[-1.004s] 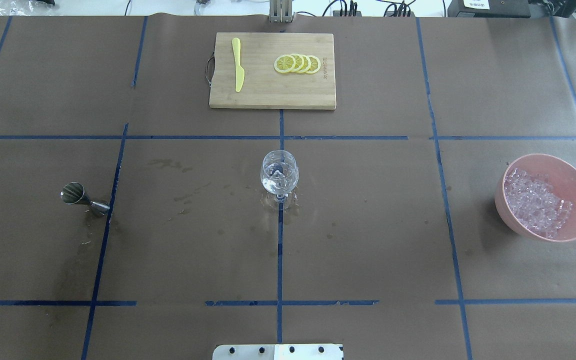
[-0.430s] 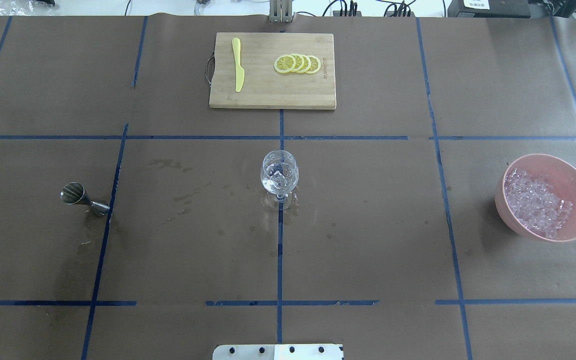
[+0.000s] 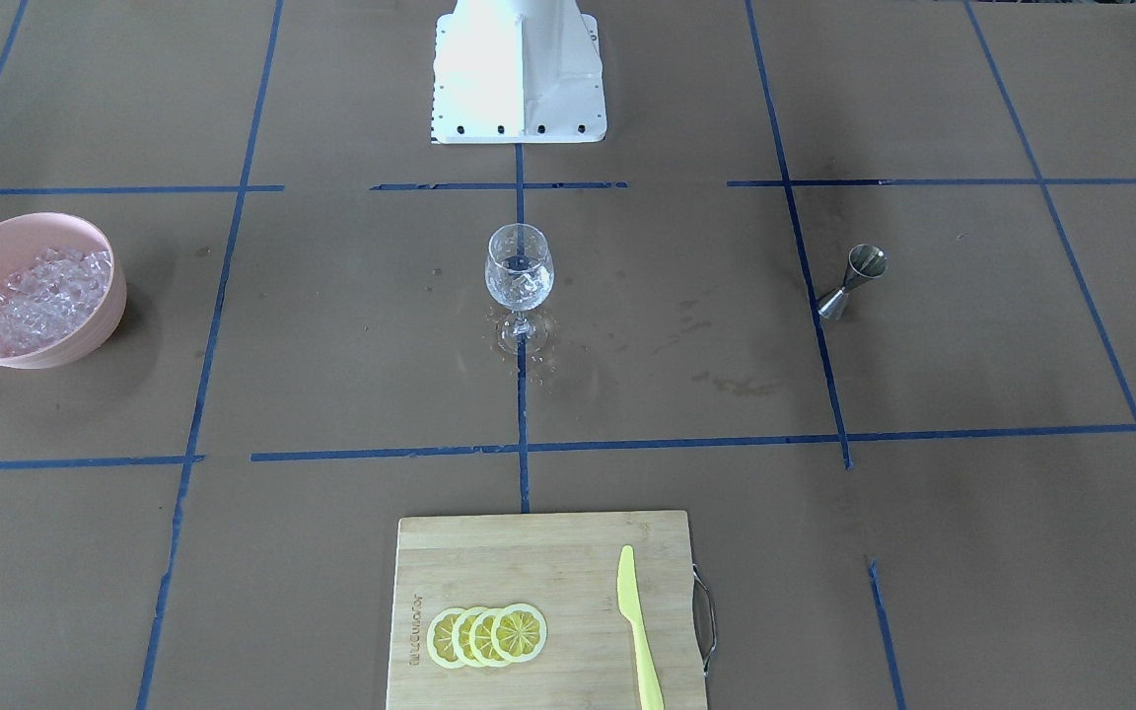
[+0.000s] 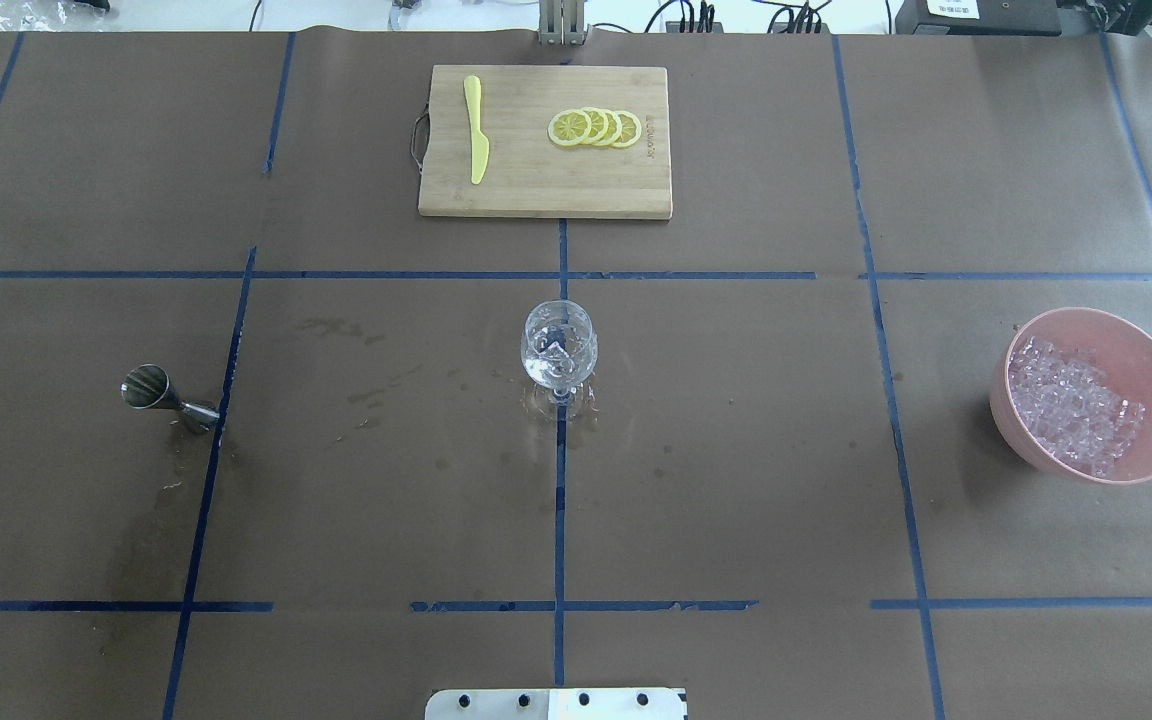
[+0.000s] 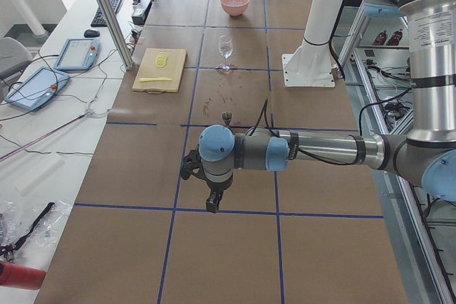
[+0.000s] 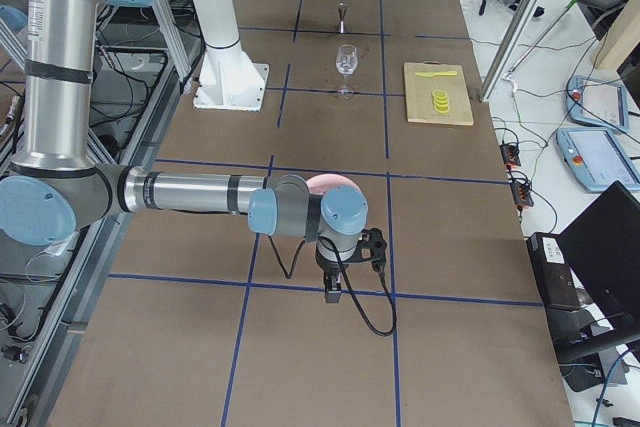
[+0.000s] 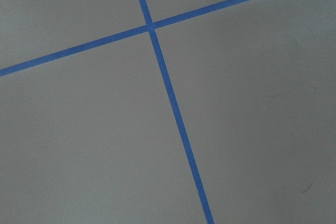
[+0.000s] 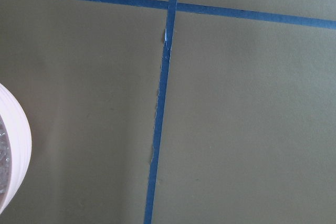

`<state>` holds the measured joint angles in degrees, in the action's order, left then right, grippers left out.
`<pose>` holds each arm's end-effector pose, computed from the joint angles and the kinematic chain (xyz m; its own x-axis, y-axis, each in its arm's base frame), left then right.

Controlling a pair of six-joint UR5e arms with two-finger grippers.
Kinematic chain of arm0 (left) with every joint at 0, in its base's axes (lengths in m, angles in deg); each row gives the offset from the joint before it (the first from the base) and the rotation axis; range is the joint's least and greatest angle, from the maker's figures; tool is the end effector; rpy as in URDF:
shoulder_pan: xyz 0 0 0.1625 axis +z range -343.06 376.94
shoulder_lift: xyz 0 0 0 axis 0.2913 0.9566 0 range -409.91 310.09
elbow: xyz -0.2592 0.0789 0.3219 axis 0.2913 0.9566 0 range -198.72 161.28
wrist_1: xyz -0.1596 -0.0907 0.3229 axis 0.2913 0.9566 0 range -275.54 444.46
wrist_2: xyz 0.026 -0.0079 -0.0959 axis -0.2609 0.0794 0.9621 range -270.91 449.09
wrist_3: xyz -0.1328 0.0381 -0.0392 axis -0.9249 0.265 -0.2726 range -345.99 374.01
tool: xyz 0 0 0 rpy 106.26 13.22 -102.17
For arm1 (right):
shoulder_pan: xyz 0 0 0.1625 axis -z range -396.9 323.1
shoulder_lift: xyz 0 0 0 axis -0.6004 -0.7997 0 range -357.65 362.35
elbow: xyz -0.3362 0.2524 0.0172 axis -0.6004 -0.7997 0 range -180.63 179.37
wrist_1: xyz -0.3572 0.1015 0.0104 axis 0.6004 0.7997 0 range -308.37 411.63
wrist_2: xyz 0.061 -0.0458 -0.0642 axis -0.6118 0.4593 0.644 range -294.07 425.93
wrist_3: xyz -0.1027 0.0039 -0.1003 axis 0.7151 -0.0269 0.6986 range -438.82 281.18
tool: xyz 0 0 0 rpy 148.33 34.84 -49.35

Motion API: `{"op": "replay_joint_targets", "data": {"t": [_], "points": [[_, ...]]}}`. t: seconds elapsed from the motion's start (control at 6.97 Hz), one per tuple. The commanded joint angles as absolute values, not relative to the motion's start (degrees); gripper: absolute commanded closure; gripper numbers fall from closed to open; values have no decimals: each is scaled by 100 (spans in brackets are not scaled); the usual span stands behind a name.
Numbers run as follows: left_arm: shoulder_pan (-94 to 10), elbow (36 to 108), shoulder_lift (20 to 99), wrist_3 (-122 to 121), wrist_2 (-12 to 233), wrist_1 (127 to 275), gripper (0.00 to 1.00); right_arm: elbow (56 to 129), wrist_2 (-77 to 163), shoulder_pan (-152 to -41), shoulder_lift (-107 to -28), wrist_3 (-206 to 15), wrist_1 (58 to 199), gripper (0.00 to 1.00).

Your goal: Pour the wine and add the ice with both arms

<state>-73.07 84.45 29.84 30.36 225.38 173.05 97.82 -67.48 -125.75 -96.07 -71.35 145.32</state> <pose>-0.0295 -0.3737 0.6554 0.6630 0.2997 -0.6860 -0.1946 0.9538 0.2287 0.0270 -0.3786 0.6890 0.7184 -0.1007 0.6883 0.1144 0.9931 0.0259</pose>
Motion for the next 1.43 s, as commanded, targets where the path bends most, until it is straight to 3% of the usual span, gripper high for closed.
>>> {"op": "replay_joint_targets", "data": {"t": [0.0, 1.29], "points": [[-7306, 8446, 2989, 3036, 22540, 17306, 0, 9781, -6749, -12575, -9583, -7135, 14532, 0], [-7306, 8437, 3007, 3036, 22540, 17306, 0, 9781, -6827, -12575, -9504, -7188, 14532, 0]]}}
